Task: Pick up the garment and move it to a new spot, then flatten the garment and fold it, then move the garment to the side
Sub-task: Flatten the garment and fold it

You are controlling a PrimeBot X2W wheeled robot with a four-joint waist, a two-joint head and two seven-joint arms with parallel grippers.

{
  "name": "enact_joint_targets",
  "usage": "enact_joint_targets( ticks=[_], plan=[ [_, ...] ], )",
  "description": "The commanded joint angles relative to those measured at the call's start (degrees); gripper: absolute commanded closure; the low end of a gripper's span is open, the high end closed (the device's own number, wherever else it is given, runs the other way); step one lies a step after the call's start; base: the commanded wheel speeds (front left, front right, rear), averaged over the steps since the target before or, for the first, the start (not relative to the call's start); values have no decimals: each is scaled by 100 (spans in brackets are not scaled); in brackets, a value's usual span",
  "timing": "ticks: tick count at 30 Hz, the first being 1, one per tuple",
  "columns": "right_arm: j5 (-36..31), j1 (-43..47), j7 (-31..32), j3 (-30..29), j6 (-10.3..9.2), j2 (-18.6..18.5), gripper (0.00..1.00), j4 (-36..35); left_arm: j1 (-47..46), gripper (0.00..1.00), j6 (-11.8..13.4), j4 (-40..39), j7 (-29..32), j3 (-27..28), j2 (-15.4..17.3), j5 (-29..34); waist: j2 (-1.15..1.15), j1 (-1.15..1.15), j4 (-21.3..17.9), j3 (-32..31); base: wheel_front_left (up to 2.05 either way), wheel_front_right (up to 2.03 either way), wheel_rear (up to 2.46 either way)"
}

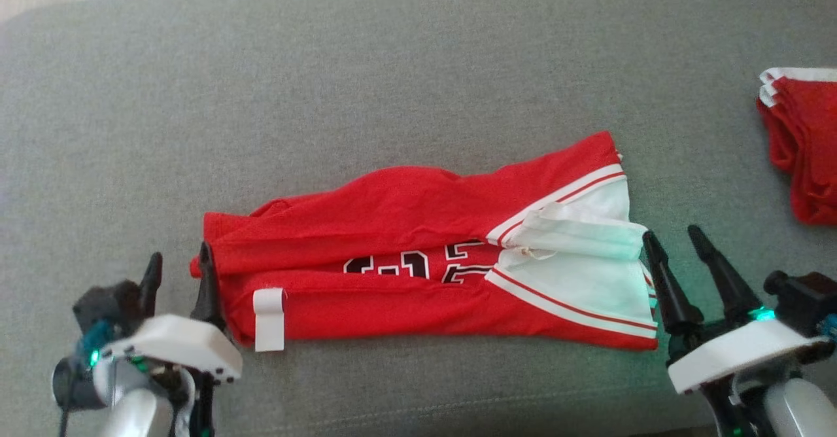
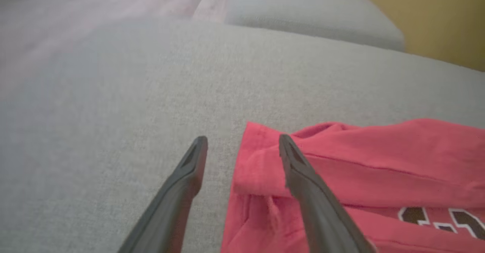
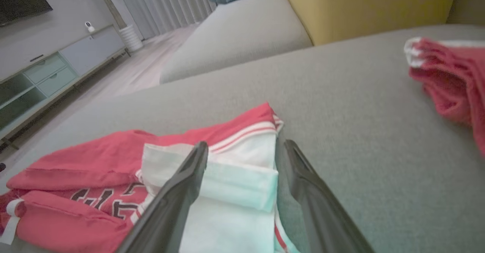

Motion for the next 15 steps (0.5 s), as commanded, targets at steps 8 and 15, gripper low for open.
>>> enact_joint_targets(
  ticks=[8,15],
  plan=[
    [-1326,264,93,-617,21,517,0,-1452,190,0,399,-1010,-757,-24,172,860,0,0,11,-344,0,0,0],
    [-1652,477,392,-665,21,796,0,-1927,391,0,461,-1469,-820,-216,179,1101,0,0,10,-505,0,0,0]
  ],
)
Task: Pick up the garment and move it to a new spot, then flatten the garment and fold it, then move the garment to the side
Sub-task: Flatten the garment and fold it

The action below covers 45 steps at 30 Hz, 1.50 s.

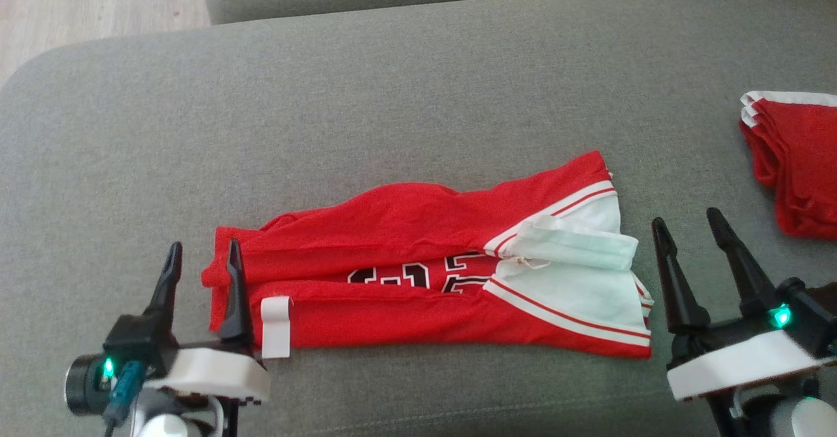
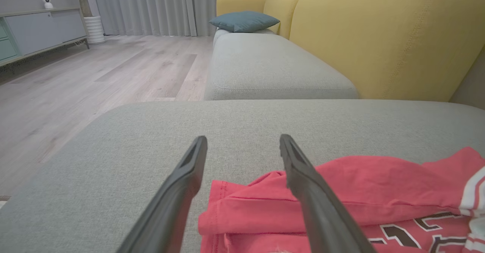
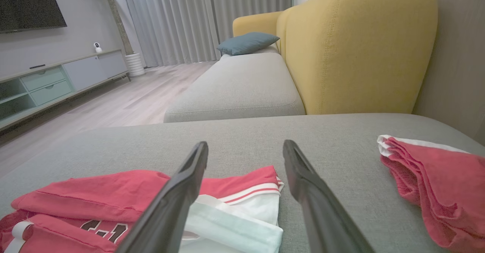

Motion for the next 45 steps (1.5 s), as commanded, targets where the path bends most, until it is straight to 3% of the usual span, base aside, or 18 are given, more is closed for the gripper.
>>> enact_joint_targets(
  ticks=[1,18,27,32,44,45],
  plan=[
    [-45,-53,47,110,21,13,0,-271,-140,0,56,-243,-28,163,137,60,0,0,0,-10,0,0,0],
    [-28,-158,298,118,21,-28,0,-89,-301,0,103,-380,47,20,135,142,0,0,121,238,0,0,0],
    [164,-710,327,-134,21,-210,0,1134,-770,0,14,-331,-15,-101,29,242,0,0,339,792,0,0,0],
    [316,-945,700,-68,21,-146,0,1856,-952,0,-37,-223,-57,-150,-47,266,0,0,407,968,0,0,0],
    [696,-1136,1349,295,21,-37,0,2298,-1067,0,-80,-67,-121,-115,-100,276,0,0,383,1045,0,0,0],
    [765,-1142,1431,350,21,-34,23,2329,-1072,0,-84,-63,-123,-113,-100,279,0,0,383,1047,0,0,0]
  ],
)
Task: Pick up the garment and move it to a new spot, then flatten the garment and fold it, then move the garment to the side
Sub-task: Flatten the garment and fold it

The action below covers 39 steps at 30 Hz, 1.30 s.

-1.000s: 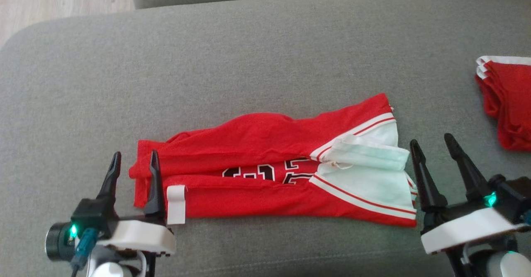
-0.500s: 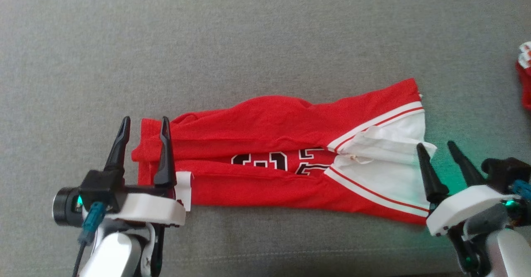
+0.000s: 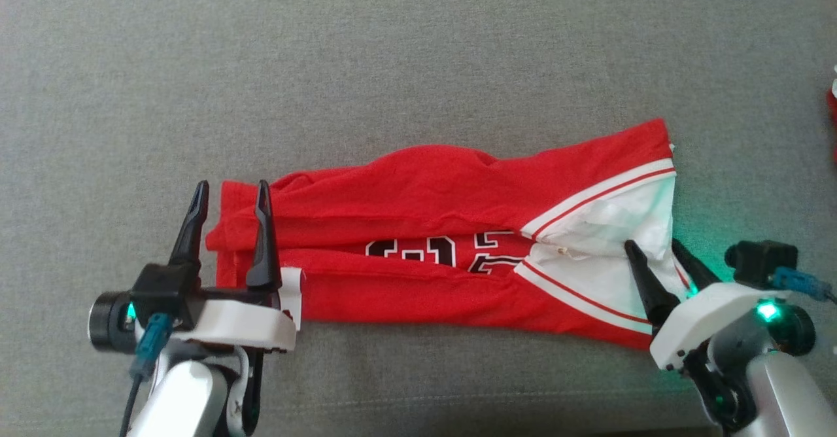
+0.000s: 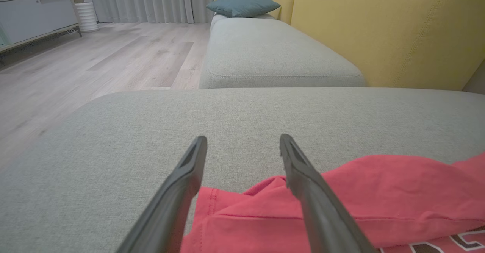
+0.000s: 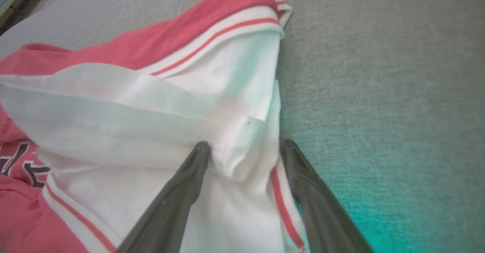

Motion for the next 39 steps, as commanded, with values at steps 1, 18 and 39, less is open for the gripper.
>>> enact_joint_targets(
  ticks=[1,18,39],
  plan=[
    [59,-62,167,273,21,-7,68,-3,-269,0,-22,-167,-52,224,77,60,0,0,0,4,0,0,0],
    [401,430,286,-912,21,-819,100,-697,-87,0,7,-162,-72,331,72,17,0,0,-107,-297,0,0,0],
    [-102,-906,1156,1730,21,-959,100,-2464,-22,0,-96,-124,-77,298,30,-52,0,0,-21,-685,0,0,0]
  ],
)
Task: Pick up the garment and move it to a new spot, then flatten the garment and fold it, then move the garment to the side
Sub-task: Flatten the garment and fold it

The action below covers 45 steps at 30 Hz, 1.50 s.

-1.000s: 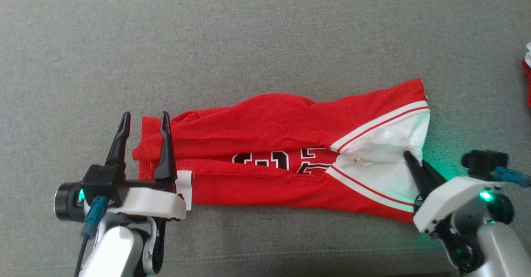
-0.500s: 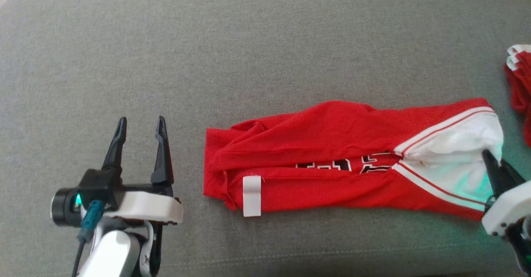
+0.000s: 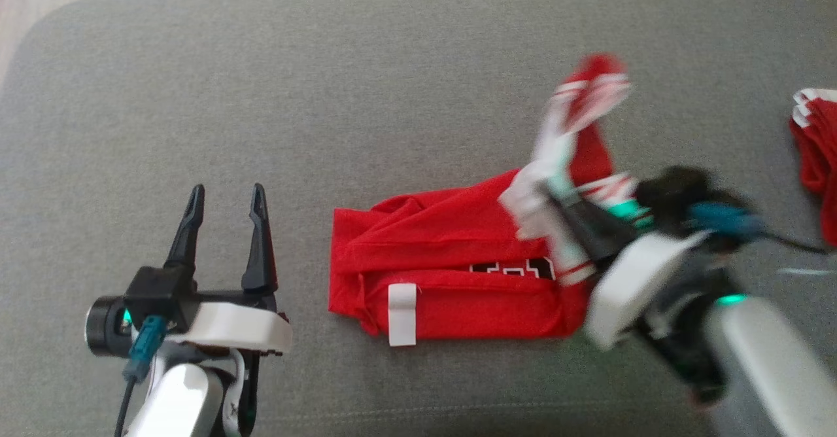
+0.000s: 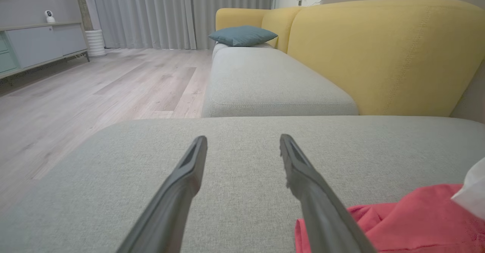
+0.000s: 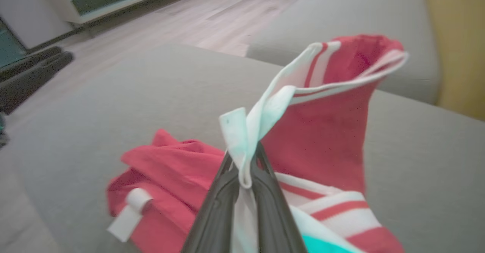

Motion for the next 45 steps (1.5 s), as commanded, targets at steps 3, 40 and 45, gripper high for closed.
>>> enact_joint_targets(
  ticks=[3,40,45],
  plan=[
    [296,-323,-17,723,21,321,100,225,-83,0,-17,-157,-67,143,33,-64,0,0,110,-31,0,0,0],
    [-323,75,-3029,-1153,21,657,0,916,-139,0,-5,-70,-69,250,-2,179,0,0,11,87,0,0,0],
    [-611,873,-2817,-1892,21,692,0,618,-29,0,75,-88,-64,319,97,211,0,0,-109,-72,0,0,0]
  ],
)
